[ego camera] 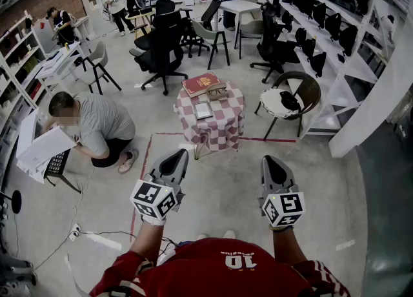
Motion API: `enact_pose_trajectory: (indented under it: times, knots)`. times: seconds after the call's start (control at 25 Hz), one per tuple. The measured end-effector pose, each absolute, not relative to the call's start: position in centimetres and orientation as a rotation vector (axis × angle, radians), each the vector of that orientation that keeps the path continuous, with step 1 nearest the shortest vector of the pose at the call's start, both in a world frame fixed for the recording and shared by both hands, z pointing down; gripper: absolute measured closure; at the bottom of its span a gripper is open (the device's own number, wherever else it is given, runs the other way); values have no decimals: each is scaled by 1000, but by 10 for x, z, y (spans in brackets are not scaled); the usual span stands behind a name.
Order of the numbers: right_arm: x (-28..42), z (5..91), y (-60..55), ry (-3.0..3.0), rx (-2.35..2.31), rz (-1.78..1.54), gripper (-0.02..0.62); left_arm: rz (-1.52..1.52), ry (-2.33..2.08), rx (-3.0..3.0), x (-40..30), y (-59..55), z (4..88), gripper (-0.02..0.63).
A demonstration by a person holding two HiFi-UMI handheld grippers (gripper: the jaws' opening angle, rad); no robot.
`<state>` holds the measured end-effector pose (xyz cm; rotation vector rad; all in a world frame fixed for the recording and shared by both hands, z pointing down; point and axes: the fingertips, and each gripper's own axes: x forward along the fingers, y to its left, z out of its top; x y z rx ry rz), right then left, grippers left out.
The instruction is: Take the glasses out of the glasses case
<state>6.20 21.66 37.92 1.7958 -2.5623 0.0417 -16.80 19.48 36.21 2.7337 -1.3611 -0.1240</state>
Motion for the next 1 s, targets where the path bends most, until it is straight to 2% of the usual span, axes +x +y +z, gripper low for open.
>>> enact_pose_trajectory:
  times: [1.0]
  knots:
    - [69,378,208,-2608,1764,17,572,-103,-1381,2726,-152,193,365,597]
